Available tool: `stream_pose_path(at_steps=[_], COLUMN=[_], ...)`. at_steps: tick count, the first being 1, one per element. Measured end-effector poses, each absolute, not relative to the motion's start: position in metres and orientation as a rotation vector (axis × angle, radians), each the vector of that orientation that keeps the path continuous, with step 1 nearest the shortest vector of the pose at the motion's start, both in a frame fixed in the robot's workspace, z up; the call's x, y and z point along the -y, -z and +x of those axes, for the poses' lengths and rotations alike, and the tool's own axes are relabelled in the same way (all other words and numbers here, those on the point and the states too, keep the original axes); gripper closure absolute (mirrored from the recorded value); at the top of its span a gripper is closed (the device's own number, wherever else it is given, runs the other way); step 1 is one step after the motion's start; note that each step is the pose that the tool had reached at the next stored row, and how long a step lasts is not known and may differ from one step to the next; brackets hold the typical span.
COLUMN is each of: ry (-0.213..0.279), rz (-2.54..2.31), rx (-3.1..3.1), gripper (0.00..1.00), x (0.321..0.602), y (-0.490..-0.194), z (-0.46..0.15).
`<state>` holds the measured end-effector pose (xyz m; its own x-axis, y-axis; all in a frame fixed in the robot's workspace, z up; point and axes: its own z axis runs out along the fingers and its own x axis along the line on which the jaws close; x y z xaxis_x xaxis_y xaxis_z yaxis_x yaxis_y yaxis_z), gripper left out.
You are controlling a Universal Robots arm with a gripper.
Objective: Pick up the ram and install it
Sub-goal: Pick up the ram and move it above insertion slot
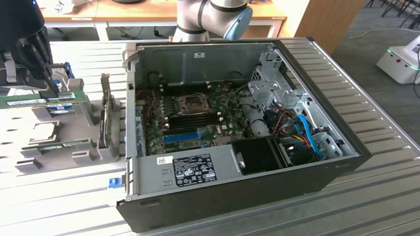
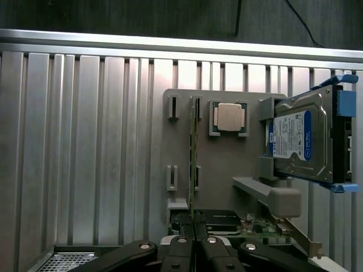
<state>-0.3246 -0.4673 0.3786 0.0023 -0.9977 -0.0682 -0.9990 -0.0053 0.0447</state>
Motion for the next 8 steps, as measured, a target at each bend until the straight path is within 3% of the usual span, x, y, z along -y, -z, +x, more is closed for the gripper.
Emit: stream_pose_path(at_steps=[8], ry=[-0.125], rz=[-2.212], rx=[-2.204], gripper=[0.88], x=[0.4673], y=[-0.3787], z=[-0.3204])
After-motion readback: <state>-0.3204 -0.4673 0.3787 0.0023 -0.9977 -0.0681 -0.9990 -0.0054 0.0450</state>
